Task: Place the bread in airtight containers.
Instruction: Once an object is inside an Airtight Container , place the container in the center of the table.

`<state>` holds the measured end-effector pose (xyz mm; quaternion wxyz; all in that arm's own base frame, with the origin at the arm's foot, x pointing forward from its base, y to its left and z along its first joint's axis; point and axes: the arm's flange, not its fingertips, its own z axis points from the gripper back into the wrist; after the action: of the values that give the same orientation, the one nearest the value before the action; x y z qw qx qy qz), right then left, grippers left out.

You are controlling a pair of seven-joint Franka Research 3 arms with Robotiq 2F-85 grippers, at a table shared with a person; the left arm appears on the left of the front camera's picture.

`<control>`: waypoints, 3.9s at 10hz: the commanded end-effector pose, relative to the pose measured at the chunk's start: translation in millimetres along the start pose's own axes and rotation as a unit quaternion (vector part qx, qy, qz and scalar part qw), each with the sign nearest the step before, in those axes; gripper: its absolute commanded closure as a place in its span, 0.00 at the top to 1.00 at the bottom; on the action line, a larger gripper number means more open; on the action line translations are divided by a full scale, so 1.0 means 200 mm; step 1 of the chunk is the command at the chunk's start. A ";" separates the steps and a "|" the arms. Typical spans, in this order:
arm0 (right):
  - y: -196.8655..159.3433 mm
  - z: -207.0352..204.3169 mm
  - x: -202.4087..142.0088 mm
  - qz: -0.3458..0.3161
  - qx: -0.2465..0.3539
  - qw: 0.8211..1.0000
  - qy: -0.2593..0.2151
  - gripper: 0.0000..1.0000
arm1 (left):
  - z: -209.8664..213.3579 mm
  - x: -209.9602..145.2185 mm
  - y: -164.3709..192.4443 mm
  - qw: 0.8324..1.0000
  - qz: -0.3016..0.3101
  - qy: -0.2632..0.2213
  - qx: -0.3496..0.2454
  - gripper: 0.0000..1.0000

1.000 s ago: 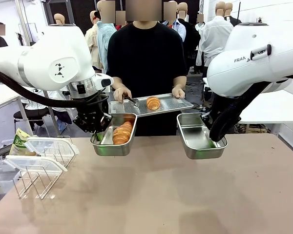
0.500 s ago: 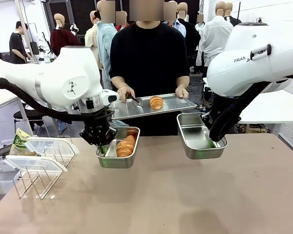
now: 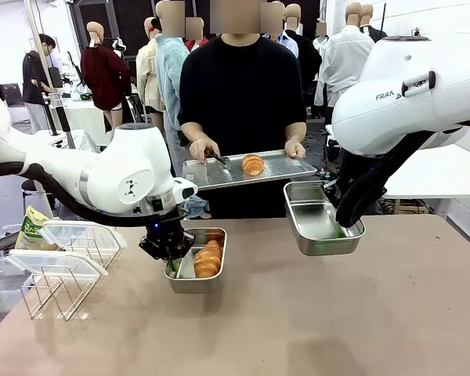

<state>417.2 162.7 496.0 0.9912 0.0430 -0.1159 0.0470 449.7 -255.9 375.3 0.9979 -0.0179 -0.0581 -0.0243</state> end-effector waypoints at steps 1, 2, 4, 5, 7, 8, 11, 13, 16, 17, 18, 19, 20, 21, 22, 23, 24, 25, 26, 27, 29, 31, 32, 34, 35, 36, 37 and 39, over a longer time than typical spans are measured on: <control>0.00 0.02 0.00 0.000 0.002 1.000 -0.003 0.00 | -0.05 0.02 -0.02 0.999 0.018 -0.024 0.012 0.00; 0.00 0.02 0.00 0.000 0.002 1.000 -0.003 0.00 | -0.08 0.03 -0.01 0.999 0.025 -0.029 0.014 0.00; 0.00 0.02 0.00 0.000 0.002 1.000 -0.003 0.00 | -0.13 0.04 0.00 0.999 0.041 -0.025 0.009 0.00; 0.00 0.02 0.00 0.000 0.002 1.000 -0.003 0.00 | -0.14 0.04 0.00 0.999 0.044 -0.031 0.003 0.00; 0.00 0.02 0.00 0.000 0.002 1.000 -0.003 0.00 | -0.18 0.05 0.02 0.999 0.038 -0.030 -0.002 0.00; 0.00 0.02 0.00 0.000 0.002 1.000 -0.003 0.00 | -0.19 0.05 0.02 0.999 0.036 -0.033 -0.002 0.00; 0.00 0.02 0.00 0.000 0.002 1.000 -0.003 0.00 | -0.23 0.07 0.04 0.999 0.032 -0.005 -0.005 0.09; 0.00 0.02 0.00 0.000 0.002 1.000 -0.003 0.00 | -0.23 0.07 0.04 0.999 0.038 -0.004 -0.002 0.47; 0.00 0.02 0.00 0.000 0.002 1.000 -0.003 0.00 | -0.23 0.07 0.05 0.999 0.039 -0.006 0.002 1.00; 0.00 0.02 0.00 0.000 0.002 1.000 -0.003 0.00 | -0.22 0.07 0.05 0.999 0.039 -0.007 0.004 1.00; 0.00 0.02 0.00 0.000 0.002 1.000 -0.003 0.00 | -0.22 0.07 0.06 0.999 0.043 -0.003 0.007 1.00; 0.00 0.02 0.00 0.000 0.002 1.000 -0.003 0.00 | -0.21 0.07 0.07 0.999 0.044 -0.002 0.008 1.00; 0.00 0.02 0.00 0.000 0.002 1.000 -0.003 0.00 | -0.21 0.07 0.07 0.999 0.044 -0.002 0.008 1.00; 0.00 0.02 0.00 0.000 0.002 1.000 -0.003 0.00 | -0.21 0.07 0.06 0.999 0.043 -0.004 0.007 1.00; 0.00 0.02 0.00 0.000 0.002 1.000 -0.003 0.00 | -0.21 0.07 0.07 0.999 0.041 -0.005 0.000 1.00; 0.00 0.02 0.00 0.000 0.002 1.000 -0.003 0.00 | -0.18 0.07 0.07 0.999 0.041 -0.007 -0.011 1.00; 0.00 0.02 0.00 0.000 0.002 1.000 -0.003 0.00 | -0.11 0.03 0.06 0.999 0.048 0.003 -0.007 1.00; 0.00 0.02 0.00 0.000 0.002 1.000 -0.003 0.00 | -0.22 0.07 0.07 0.999 0.040 -0.006 -0.001 1.00; 0.00 0.02 0.00 0.000 0.002 1.000 -0.003 0.00 | -0.22 0.07 0.07 0.999 0.040 -0.006 -0.001 1.00; 0.00 0.02 0.00 0.000 0.002 1.000 -0.003 0.00 | -0.22 0.07 0.07 0.999 0.040 -0.006 -0.001 1.00; 0.00 0.02 0.00 0.000 0.002 1.000 -0.003 0.00 | -0.22 0.07 0.07 0.999 0.040 -0.006 -0.001 1.00; 0.00 0.02 0.00 0.000 0.002 1.000 -0.003 0.00 | -0.22 0.07 0.07 0.999 0.040 -0.006 -0.001 1.00; 0.00 0.02 0.00 0.000 0.002 1.000 -0.003 0.00 | -0.21 0.06 0.07 0.999 0.044 0.000 -0.002 1.00; 0.00 0.02 0.00 0.000 0.002 1.000 -0.003 0.00 | 0.05 0.01 0.16 0.999 0.023 -0.018 0.016 1.00; 0.00 0.02 0.00 0.000 0.002 1.000 -0.003 0.00 | 0.15 -0.01 0.21 0.999 0.010 -0.037 0.010 1.00; 0.00 0.02 0.00 0.000 0.002 1.000 -0.003 0.00 | 0.28 -0.03 0.25 0.999 -0.009 -0.052 -0.011 1.00; 0.00 0.02 0.00 0.000 0.002 1.000 -0.003 0.00 | 0.42 -0.07 0.27 0.997 -0.044 -0.065 -0.023 1.00; 0.00 0.02 0.00 0.000 0.002 1.000 -0.003 0.00 | 0.66 -0.16 0.29 0.988 -0.096 -0.114 -0.040 1.00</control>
<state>416.9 162.7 496.7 0.9911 0.0428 -0.1167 0.0471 420.0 -203.9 495.7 0.9821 -0.0375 -0.1609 -0.0900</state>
